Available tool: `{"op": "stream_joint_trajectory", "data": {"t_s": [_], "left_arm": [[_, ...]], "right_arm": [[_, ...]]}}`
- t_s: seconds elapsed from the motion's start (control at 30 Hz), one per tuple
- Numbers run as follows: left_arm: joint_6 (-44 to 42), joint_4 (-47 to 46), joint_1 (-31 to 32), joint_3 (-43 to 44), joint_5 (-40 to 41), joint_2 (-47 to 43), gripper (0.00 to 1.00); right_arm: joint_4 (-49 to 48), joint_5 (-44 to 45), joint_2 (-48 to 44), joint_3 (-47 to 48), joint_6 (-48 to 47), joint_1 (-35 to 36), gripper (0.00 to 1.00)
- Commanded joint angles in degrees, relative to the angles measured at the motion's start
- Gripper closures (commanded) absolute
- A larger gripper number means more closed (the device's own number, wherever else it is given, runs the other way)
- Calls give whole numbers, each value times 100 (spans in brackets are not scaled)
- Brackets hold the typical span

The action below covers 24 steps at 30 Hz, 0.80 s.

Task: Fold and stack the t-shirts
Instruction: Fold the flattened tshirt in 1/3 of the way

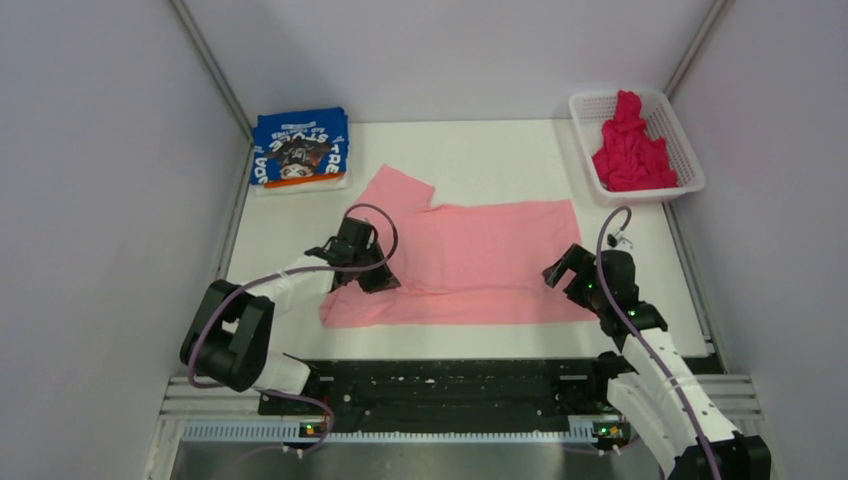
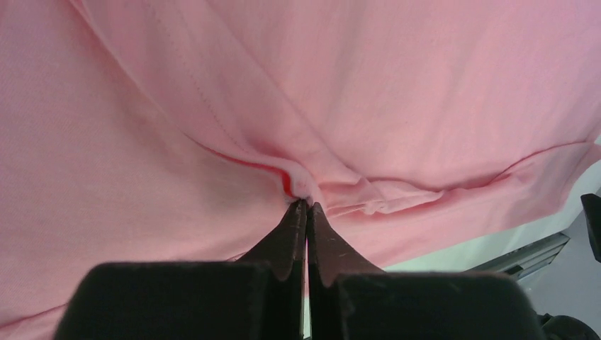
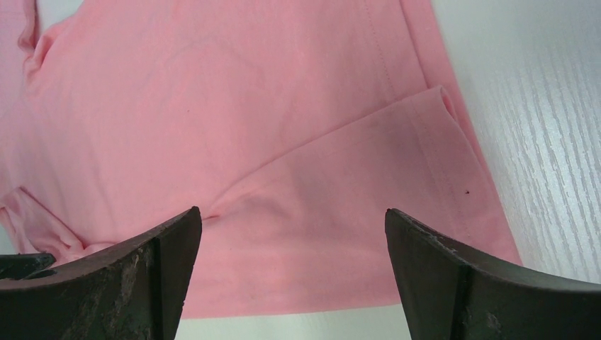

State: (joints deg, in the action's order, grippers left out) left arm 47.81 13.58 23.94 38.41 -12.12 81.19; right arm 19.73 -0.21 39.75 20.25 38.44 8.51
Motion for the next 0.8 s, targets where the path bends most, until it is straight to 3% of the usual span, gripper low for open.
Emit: {"op": "stream_joint_trajectory", "data": {"t_s": [0.0, 0.2, 0.4, 0.67, 0.77], "left_arm": [[-192, -137, 20, 335, 86, 194, 100], [-544, -399, 23, 598, -316, 499, 100], [-1006, 61, 82, 1613, -498, 1335, 100], [-1215, 360, 300, 2318, -590, 2024, 100], [-1305, 622, 487, 2587, -342, 2128, 76]], "right_arm": [[-31, 173, -102, 62, -125, 32, 1], [-13, 200, -102, 79, -170, 35, 1], [0, 224, -118, 82, -178, 30, 1], [9, 291, -106, 111, -198, 28, 1], [21, 310, -105, 124, -215, 32, 1]]}}
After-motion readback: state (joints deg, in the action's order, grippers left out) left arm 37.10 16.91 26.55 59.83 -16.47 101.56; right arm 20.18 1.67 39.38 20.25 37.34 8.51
